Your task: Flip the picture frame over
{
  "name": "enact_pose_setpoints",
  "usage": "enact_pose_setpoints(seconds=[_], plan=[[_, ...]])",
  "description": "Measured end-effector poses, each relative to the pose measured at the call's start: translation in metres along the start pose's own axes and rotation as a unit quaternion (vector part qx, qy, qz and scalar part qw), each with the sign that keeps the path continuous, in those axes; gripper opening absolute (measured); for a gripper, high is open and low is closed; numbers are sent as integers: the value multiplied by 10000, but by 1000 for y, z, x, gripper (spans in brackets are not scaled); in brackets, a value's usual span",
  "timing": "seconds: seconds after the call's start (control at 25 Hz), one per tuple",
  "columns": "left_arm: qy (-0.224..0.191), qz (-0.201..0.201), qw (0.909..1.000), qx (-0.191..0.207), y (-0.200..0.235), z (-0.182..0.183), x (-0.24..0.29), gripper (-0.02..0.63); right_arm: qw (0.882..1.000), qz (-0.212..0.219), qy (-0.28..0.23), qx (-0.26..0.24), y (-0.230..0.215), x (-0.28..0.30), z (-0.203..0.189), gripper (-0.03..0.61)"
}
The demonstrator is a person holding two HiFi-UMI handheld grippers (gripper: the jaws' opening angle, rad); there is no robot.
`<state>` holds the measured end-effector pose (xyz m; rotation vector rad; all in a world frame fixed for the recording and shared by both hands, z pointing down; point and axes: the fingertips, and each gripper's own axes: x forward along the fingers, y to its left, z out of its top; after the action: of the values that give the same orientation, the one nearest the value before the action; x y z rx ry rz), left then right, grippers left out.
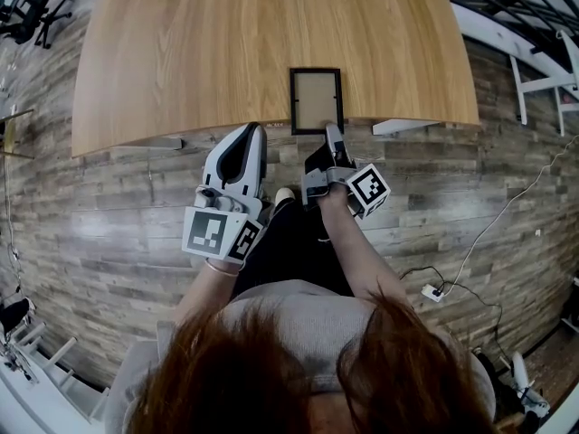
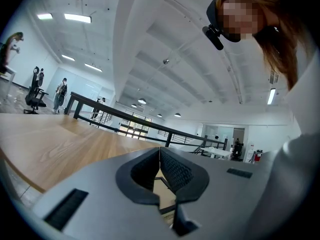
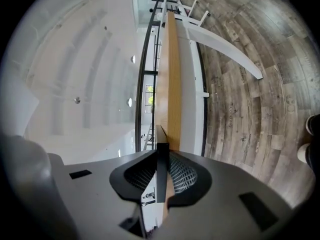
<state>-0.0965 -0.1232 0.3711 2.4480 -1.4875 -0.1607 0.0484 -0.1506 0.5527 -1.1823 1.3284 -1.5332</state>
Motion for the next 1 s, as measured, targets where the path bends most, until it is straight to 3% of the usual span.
enact_pose_setpoints(seconds=[0.4, 0.64, 0.72, 0.88, 1.0], plan=[[-43, -98, 9999, 5, -7, 3, 4, 8, 9988, 97, -234, -408, 24, -10, 28, 86], [-81, -154, 9998, 45, -11, 9, 6, 8, 9860, -22, -232, -1649, 54, -13, 47, 85], [-76, -161, 9998, 65, -13, 10, 7, 9, 9678, -64, -176, -2511, 70, -12, 52, 85], [-60, -151, 9998, 66, -12, 10, 8, 9, 9167, -182, -51, -3991, 91, -10, 55, 84], [-77, -142, 9999, 59, -13, 11, 7, 8, 8637, -436, 0, -5022, 99, -9, 53, 85]])
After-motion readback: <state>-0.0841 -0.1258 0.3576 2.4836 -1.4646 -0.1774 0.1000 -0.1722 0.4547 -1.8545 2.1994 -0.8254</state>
